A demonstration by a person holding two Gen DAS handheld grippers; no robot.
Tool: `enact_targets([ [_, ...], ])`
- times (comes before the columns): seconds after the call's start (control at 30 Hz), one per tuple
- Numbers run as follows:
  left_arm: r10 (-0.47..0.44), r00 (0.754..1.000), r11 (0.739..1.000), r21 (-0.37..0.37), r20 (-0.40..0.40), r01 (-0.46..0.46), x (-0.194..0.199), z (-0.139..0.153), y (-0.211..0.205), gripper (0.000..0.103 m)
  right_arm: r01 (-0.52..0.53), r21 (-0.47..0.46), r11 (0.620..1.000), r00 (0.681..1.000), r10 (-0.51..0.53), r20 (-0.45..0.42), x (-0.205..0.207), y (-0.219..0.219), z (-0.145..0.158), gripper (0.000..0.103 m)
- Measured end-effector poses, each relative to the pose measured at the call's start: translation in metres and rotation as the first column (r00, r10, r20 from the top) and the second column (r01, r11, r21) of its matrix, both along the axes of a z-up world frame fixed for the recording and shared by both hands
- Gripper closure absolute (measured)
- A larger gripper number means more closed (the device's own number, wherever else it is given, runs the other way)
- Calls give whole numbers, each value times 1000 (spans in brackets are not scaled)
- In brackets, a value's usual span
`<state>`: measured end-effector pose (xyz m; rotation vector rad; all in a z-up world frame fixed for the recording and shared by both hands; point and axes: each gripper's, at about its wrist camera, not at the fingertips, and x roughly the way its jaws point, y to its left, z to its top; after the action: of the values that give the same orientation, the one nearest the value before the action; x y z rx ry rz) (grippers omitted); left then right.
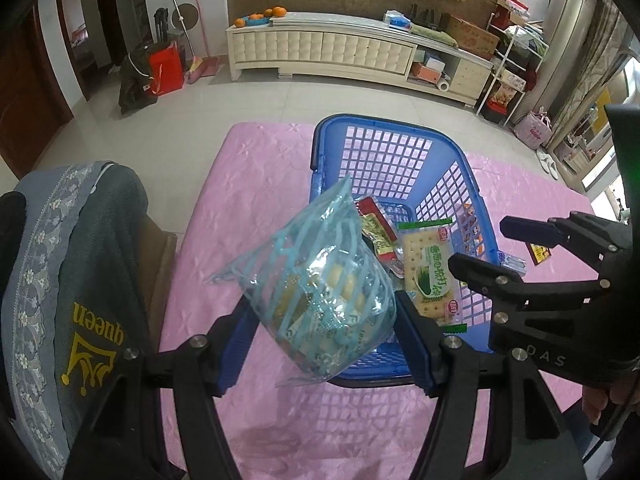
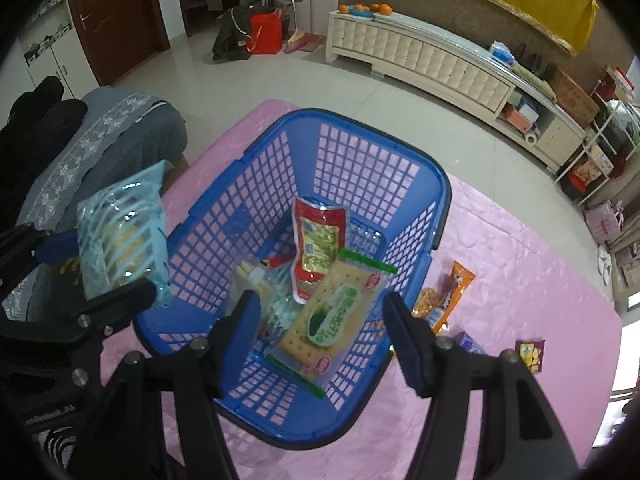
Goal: Organize snacks
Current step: 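Drop the green cracker pack into the basket with the right tool while the left holds the bag, then lower the light-blue striped bag into the basket and open the left tool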
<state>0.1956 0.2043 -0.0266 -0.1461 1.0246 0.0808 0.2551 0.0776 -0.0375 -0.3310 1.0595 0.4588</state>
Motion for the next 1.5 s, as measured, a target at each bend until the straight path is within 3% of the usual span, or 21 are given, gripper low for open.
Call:
enact_targets([
  [0.6,-82,997,996,37,10,81,6,12,-51,39,90,56,994,995,-88,-43,0,-66,9,35],
  [1.0,-132,991,991,26,-24,133,29,-9,-77,39,174,92,981,980,-163,-114,7,-107,-5,35],
  [1.5,-134,985,991,-19,-110,133,41,-45,-71,38,187,72,980,970,-173,-169,18,-105,-28,35],
])
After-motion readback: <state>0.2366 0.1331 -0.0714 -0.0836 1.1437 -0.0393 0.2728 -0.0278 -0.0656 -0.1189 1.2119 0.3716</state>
